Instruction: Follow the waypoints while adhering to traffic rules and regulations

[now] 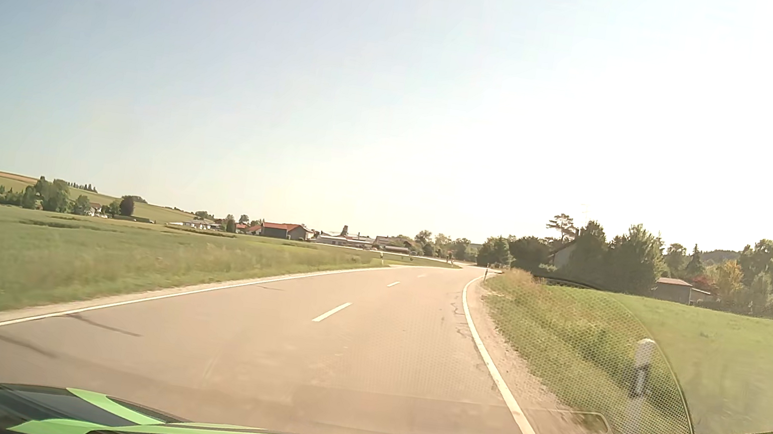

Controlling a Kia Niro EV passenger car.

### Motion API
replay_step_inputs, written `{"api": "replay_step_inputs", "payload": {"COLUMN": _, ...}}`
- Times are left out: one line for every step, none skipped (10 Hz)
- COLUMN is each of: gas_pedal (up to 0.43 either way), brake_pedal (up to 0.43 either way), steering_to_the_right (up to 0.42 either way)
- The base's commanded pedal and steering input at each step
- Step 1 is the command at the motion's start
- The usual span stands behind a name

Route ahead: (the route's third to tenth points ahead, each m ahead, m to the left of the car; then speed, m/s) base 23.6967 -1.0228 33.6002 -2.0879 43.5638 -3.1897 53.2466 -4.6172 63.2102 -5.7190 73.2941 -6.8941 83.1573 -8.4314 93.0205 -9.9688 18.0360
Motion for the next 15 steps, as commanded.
{"api": "replay_step_inputs", "payload": {"gas_pedal": 0.118, "brake_pedal": 0.0, "steering_to_the_right": 0.011}}
{"api": "replay_step_inputs", "payload": {"gas_pedal": 0.118, "brake_pedal": 0.0, "steering_to_the_right": 0.012}}
{"api": "replay_step_inputs", "payload": {"gas_pedal": 0.138, "brake_pedal": 0.0, "steering_to_the_right": 0.014}}
{"api": "replay_step_inputs", "payload": {"gas_pedal": 0.157, "brake_pedal": 0.0, "steering_to_the_right": 0.014}}
{"api": "replay_step_inputs", "payload": {"gas_pedal": 0.157, "brake_pedal": 0.0, "steering_to_the_right": 0.015}}
{"api": "replay_step_inputs", "payload": {"gas_pedal": 0.157, "brake_pedal": 0.0, "steering_to_the_right": 0.015}}
{"api": "replay_step_inputs", "payload": {"gas_pedal": 0.15, "brake_pedal": 0.0, "steering_to_the_right": 0.015}}
{"api": "replay_step_inputs", "payload": {"gas_pedal": 0.138, "brake_pedal": 0.0, "steering_to_the_right": 0.015}}
{"api": "replay_step_inputs", "payload": {"gas_pedal": 0.118, "brake_pedal": 0.0, "steering_to_the_right": 0.015}}
{"api": "replay_step_inputs", "payload": {"gas_pedal": 0.11, "brake_pedal": 0.0, "steering_to_the_right": 0.015}}
{"api": "replay_step_inputs", "payload": {"gas_pedal": 0.098, "brake_pedal": 0.0, "steering_to_the_right": 0.015}}
{"api": "replay_step_inputs", "payload": {"gas_pedal": 0.098, "brake_pedal": 0.0, "steering_to_the_right": 0.015}}
{"api": "replay_step_inputs", "payload": {"gas_pedal": 0.098, "brake_pedal": 0.0, "steering_to_the_right": 0.015}}
{"api": "replay_step_inputs", "payload": {"gas_pedal": 0.11, "brake_pedal": 0.0, "steering_to_the_right": 0.015}}
{"api": "replay_step_inputs", "payload": {"gas_pedal": 0.118, "brake_pedal": 0.0, "steering_to_the_right": 0.015}}
